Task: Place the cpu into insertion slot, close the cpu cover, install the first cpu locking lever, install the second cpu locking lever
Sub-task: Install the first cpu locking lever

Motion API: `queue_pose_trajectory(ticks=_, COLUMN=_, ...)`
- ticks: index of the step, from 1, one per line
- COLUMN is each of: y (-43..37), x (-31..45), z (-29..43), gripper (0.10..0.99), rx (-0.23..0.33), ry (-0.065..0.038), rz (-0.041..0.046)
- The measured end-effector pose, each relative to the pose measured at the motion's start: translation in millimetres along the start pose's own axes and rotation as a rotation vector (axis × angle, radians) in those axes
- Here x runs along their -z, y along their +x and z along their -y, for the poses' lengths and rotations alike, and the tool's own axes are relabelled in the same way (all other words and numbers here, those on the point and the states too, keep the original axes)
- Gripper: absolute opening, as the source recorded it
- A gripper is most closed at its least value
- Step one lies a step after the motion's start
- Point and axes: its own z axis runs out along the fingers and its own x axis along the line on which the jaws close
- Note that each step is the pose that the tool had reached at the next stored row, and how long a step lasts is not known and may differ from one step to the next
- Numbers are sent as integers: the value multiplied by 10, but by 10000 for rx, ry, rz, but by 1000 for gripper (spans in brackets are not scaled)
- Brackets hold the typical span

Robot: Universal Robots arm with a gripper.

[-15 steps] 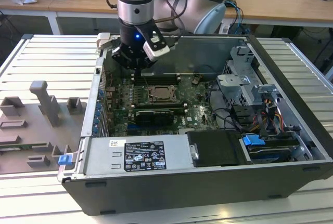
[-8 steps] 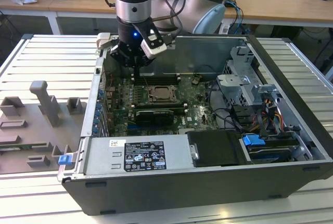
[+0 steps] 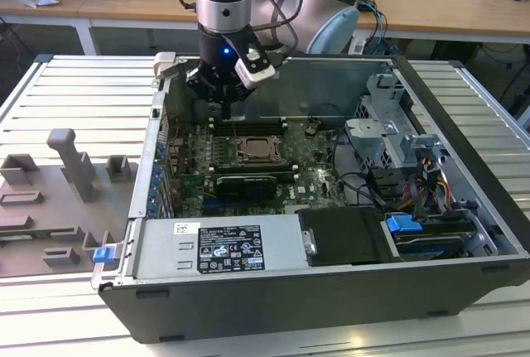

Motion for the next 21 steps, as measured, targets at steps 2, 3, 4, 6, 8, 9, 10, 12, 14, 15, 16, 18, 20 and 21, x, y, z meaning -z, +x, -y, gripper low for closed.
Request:
queue_pose_trajectory(ticks=2, y=-93, x=-18, z=6, gripper=106, rx=1, ry=1, rz=-1)
queue_pose_trajectory(ticks=3, y=-200, x=-39, z=13, gripper=106, rx=1, ry=2, rz=-1)
queue_pose_trajectory(ticks=4, y=-252, x=-48, z=17, gripper=106, rx=0, ry=2, rz=-1)
queue_pose_trajectory(ticks=6, y=-352, x=-64, z=24, gripper=106, rx=0, ry=0, rz=0)
queue_pose_trajectory(ticks=8, y=-397, x=-71, z=28, gripper=106, rx=2, ry=-2, rz=-1)
queue_pose_trajectory(ticks=9, y=-397, x=-73, z=29, gripper=106, rx=0, ry=-27, rz=4)
queue_pose_trajectory(ticks=10, y=-397, x=-75, z=29, gripper=106, rx=1, ry=-83, rz=11)
queue_pose_trajectory(ticks=12, y=-397, x=-82, z=30, gripper=106, rx=1, ry=-212, rz=33)
queue_pose_trajectory(ticks=14, y=-397, x=-89, z=31, gripper=106, rx=1, ry=-365, rz=52)
queue_pose_trajectory(ticks=15, y=-397, x=-95, z=31, gripper=106, rx=1, ry=-504, rz=72)
queue_pose_trajectory(ticks=16, y=-397, x=-110, z=31, gripper=106, rx=6, ry=-538, rz=90)
queue_pose_trajectory(ticks=18, y=-400, x=-138, z=34, gripper=106, rx=31, ry=-535, rz=99)
queue_pose_trajectory(ticks=20, y=-400, x=-163, z=35, gripper=106, rx=69, ry=-535, rz=107)
queue_pose_trajectory(ticks=21, y=-401, x=-172, z=36, gripper=106, rx=105, ry=-536, rz=109)
